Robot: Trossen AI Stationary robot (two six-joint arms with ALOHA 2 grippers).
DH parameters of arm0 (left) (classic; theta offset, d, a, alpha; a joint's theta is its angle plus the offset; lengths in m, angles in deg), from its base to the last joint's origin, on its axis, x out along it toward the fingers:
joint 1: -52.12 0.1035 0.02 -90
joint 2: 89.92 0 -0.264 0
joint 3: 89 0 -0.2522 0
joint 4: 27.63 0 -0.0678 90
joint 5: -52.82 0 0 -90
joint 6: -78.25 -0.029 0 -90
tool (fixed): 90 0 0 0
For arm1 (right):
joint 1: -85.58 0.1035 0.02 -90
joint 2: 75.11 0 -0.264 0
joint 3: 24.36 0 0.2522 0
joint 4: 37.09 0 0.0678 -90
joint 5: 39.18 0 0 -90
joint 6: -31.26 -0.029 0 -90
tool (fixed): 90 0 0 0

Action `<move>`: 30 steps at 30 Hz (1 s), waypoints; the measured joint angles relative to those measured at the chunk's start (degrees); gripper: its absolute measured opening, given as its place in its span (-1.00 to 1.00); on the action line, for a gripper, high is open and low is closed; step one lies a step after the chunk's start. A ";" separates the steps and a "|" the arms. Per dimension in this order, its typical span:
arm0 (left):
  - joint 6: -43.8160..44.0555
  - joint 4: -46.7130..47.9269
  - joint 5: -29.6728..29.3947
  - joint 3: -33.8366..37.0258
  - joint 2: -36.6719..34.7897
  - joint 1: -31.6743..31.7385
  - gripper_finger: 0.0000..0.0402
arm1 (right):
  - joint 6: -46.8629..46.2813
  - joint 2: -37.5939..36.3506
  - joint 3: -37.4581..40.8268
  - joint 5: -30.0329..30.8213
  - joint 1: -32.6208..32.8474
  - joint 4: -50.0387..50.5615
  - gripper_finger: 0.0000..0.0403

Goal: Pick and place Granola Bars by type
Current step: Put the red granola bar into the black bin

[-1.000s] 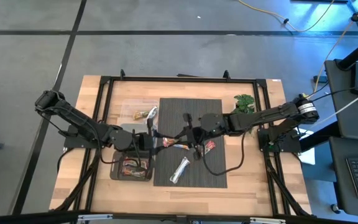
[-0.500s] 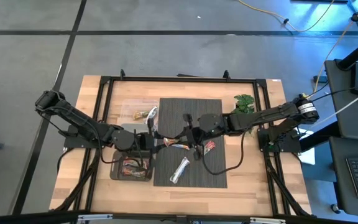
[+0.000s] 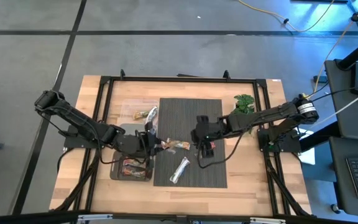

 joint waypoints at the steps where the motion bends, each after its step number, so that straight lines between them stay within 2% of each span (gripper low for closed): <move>1: 1.89 1.82 1.06 0.00 0.00 0.00 -0.71 | -0.68 -0.01 0.00 -0.01 0.03 0.58 0.11; 6: 11.72 10.29 9.81 -0.91 0.05 0.00 -0.71 | 1.05 0.53 -0.09 -0.03 0.03 -0.20 0.16; 14: 27.67 34.14 23.38 -9.40 0.05 0.00 -0.75 | 3.23 6.60 -0.11 -0.01 -0.05 -7.65 0.15; 21: 40.95 48.01 33.60 -9.76 0.07 0.00 -0.75 | 5.60 12.43 -0.11 0.02 -1.10 -8.84 0.15; 25: 45.28 53.29 33.77 -9.73 0.86 0.00 -0.75 | 5.50 14.02 -0.11 0.01 -2.54 -9.77 0.15; 30: 46.28 53.66 36.73 -9.74 4.17 0.00 -0.75 | 5.43 15.90 -0.11 0.00 -3.83 -11.86 0.15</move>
